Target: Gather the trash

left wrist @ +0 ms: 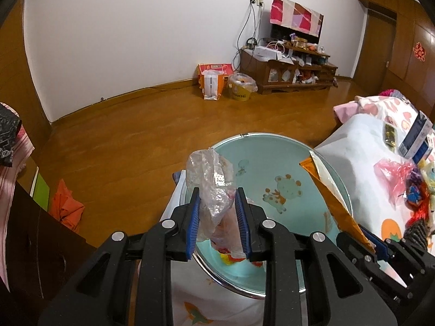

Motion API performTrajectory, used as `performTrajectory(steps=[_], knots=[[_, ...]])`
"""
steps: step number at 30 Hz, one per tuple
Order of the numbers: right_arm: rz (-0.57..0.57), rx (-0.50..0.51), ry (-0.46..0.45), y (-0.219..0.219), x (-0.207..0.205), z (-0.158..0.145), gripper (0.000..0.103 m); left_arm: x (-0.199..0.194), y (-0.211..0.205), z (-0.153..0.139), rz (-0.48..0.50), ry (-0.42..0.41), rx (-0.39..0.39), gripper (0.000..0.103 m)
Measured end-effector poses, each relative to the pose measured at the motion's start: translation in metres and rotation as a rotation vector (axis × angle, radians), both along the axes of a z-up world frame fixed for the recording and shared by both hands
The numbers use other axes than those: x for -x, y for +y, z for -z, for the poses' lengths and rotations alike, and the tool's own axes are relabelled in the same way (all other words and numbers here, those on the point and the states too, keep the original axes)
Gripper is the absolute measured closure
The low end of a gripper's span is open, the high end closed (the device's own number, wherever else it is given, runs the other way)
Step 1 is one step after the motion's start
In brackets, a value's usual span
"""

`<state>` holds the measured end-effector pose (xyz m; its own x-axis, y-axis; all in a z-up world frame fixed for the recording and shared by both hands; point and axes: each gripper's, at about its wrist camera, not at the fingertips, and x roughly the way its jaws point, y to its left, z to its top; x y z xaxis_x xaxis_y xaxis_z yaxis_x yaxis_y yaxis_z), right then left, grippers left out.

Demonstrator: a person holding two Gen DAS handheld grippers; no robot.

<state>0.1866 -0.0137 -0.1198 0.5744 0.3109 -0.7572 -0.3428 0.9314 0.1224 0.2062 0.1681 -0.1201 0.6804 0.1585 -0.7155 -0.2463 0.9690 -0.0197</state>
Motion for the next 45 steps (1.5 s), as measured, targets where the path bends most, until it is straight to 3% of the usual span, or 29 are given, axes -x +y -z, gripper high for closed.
performTrajectory(steps=[9,11,15,20,22,25,32,39,45], knots=[[-0.035,-0.016,0.005,0.003,-0.015,0.006,0.081,0.003,-0.004,0.003,0.008,0.015,-0.027,0.071],[-0.037,-0.038,0.016,0.0,-0.02,0.006,0.069,0.005,-0.003,0.002,-0.002,0.015,-0.033,0.066],[-0.017,-0.068,0.0,-0.01,-0.017,-0.005,0.063,0.01,-0.005,-0.001,-0.011,0.015,-0.039,0.06],[0.035,-0.071,-0.075,-0.031,0.001,-0.023,0.037,0.019,-0.012,-0.009,-0.013,-0.005,-0.06,0.043],[0.066,-0.075,-0.104,-0.044,0.008,-0.031,0.022,0.023,-0.015,-0.012,-0.023,-0.011,-0.065,0.036],[0.112,-0.074,-0.131,-0.062,0.016,-0.039,0.016,0.029,-0.022,-0.017,-0.02,-0.016,-0.053,0.028],[0.205,-0.071,-0.125,-0.1,0.031,-0.046,0.013,0.046,-0.057,-0.022,0.035,-0.025,-0.062,0.015],[0.314,-0.055,-0.194,-0.15,0.059,-0.06,0.01,0.058,-0.102,-0.025,0.124,-0.034,-0.079,0.013],[0.415,-0.055,-0.187,-0.203,0.075,-0.054,0.01,0.061,-0.137,-0.021,0.203,-0.016,-0.052,0.013]])
